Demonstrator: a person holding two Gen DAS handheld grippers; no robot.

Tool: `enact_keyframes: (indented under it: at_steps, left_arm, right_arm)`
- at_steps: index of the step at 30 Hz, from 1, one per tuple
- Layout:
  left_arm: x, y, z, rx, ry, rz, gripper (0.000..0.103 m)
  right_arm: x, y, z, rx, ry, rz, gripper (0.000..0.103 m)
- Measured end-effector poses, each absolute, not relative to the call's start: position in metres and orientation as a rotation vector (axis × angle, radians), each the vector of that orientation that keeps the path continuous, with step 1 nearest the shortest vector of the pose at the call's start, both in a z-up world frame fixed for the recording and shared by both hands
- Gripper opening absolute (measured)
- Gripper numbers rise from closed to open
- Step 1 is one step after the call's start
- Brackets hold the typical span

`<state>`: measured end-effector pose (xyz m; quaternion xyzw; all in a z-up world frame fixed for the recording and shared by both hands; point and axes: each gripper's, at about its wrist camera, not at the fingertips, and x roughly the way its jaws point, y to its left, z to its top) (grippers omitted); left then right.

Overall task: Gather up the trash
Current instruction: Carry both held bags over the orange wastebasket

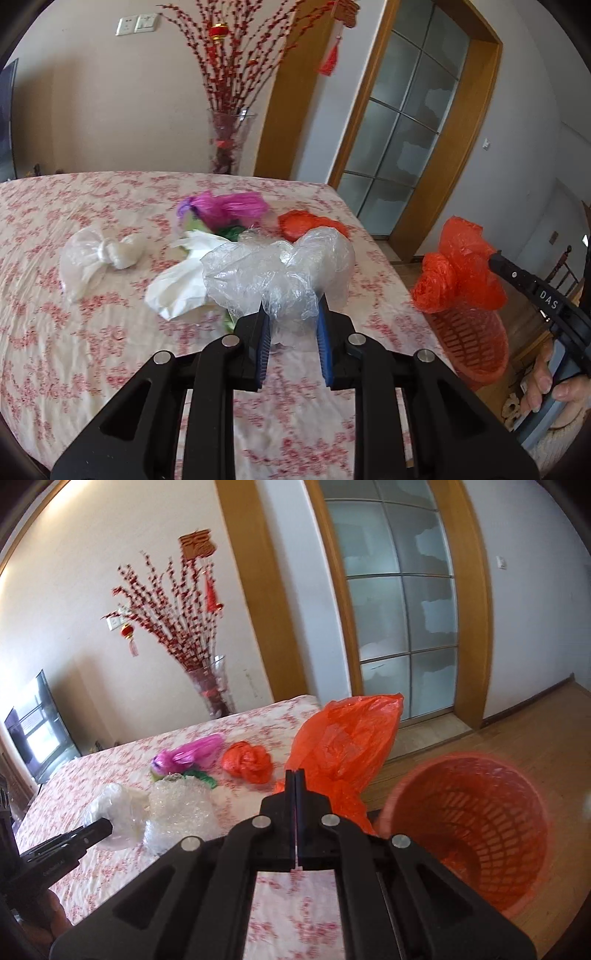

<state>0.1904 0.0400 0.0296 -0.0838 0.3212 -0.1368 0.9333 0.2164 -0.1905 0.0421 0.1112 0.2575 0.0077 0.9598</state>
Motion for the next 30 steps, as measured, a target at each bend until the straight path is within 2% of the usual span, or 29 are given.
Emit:
enact_keyframes:
  at_steps: [16,30]
  left_arm:
    - [0.203,-0.047,0.069,-0.138,0.587,-0.459,0.021]
    - [0.238,-0.148,0.044,-0.102,0.684,-0.635,0.022]
  right_arm:
    - [0.192,-0.247,0.05,0.262,0.464,-0.088,0.002]
    - [0.171,-0.308,0.05,0.296,0.438,-0.211,0.002]
